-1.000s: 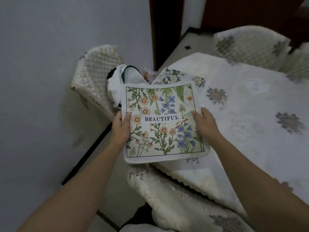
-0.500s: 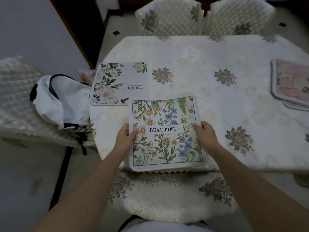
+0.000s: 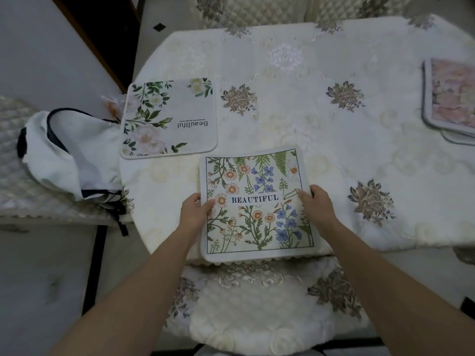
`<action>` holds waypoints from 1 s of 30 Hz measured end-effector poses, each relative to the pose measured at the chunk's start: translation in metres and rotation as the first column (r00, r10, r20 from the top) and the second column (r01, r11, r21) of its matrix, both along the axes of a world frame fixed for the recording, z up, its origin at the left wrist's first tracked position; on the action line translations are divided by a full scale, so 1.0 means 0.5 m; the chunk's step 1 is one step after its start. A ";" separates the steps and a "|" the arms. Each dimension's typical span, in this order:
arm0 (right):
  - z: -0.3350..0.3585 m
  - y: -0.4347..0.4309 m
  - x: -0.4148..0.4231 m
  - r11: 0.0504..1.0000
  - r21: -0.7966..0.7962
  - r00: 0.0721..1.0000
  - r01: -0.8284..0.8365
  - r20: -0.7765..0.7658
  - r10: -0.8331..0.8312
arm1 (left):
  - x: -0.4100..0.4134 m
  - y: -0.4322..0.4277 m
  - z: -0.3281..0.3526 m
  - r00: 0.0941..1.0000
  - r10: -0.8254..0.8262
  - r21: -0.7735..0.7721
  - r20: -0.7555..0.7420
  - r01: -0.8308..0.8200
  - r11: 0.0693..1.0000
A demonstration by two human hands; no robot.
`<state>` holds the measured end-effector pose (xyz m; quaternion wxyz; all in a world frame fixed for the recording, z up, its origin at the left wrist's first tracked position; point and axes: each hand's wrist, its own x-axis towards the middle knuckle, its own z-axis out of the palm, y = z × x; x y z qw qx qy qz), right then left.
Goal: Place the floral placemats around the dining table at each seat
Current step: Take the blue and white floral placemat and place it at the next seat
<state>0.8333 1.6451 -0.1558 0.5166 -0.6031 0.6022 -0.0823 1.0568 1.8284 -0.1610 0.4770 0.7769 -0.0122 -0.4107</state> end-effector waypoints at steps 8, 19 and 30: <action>-0.012 -0.021 0.020 0.999 -0.023 0.999 0.038 -0.026 -0.039 | 0.017 -0.015 -0.013 0.997 -0.038 0.067 0.060 0.034 0.997; -0.027 -0.023 0.021 0.997 -0.024 0.994 0.068 -0.084 -0.070 | 0.023 -0.025 -0.012 0.968 -0.156 0.161 0.196 0.125 0.979; -0.026 -0.008 0.018 0.998 -0.033 0.994 0.050 -0.091 -0.053 | 0.002 -0.017 -0.008 0.954 -0.107 0.259 0.282 0.032 0.965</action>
